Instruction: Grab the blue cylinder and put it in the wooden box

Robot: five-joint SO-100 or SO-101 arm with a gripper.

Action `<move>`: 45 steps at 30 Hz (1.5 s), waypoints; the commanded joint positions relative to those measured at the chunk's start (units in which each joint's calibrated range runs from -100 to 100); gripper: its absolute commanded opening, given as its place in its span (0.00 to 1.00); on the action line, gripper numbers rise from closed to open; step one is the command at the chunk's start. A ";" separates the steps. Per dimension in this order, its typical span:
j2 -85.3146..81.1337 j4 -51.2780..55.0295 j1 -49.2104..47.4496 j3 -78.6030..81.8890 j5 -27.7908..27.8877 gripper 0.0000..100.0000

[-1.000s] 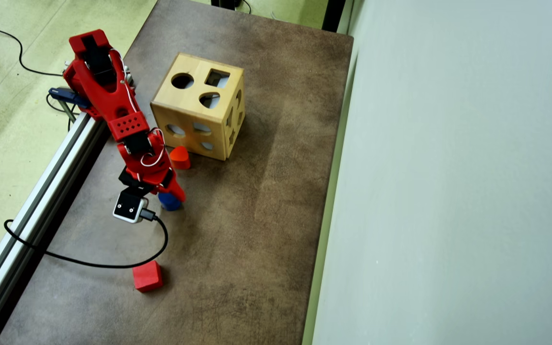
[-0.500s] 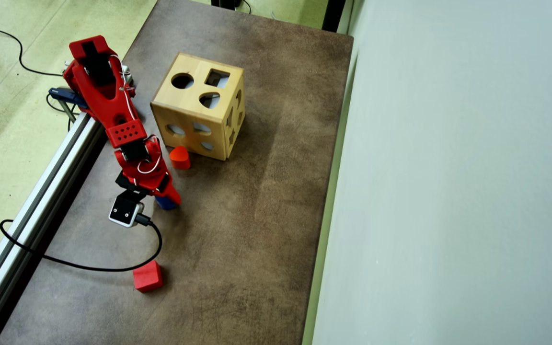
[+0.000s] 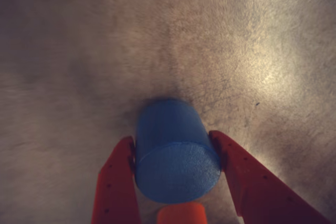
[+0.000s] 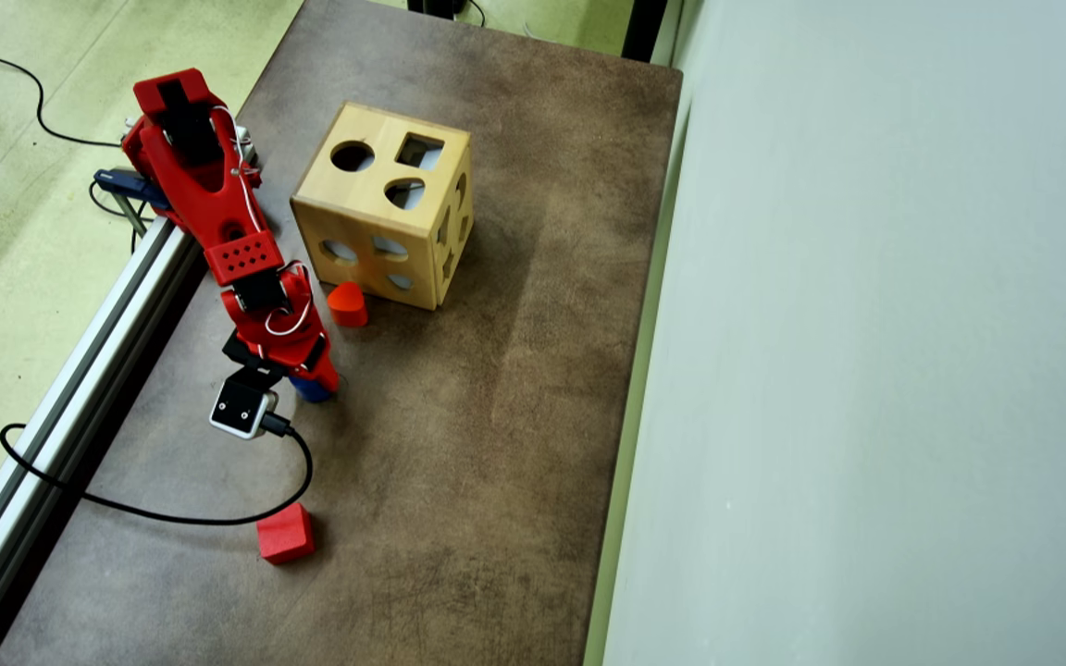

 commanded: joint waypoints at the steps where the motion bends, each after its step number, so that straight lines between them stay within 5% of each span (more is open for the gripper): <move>1: -9.33 0.40 -0.58 -2.37 -0.20 0.18; 10: -20.96 1.13 -2.07 -1.30 -0.10 0.18; 30: -49.84 32.33 -24.13 -2.28 -9.72 0.18; 45: -57.82 42.54 -33.05 -1.47 -11.77 0.18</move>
